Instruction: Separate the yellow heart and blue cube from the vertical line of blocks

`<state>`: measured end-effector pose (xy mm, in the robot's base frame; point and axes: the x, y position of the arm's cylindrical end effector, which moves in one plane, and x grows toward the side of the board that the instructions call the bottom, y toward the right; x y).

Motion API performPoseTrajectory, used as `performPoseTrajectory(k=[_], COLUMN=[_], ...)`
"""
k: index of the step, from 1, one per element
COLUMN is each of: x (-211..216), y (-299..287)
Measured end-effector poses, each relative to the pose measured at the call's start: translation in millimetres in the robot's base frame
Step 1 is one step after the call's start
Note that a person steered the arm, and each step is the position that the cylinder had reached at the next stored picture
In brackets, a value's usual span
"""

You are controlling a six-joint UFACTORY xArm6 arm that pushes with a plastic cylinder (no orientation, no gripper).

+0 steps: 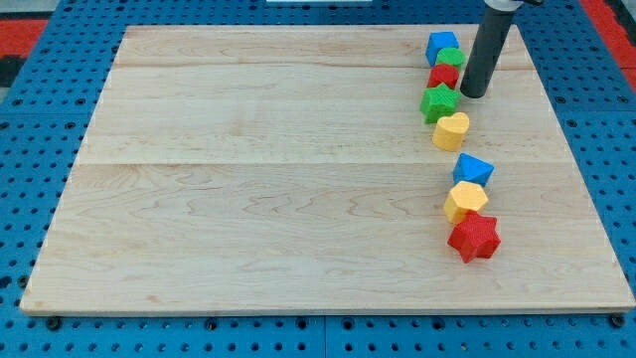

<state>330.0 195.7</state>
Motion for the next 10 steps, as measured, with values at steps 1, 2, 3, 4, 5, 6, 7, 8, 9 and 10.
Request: performPoseTrajectory(k=[1,2,3,4,5,6,7,8,9,10], x=[0,-4,-1,25,45,69,70,70,76,84], y=[0,0,1,12,14,2,-56,-115,-104,-15])
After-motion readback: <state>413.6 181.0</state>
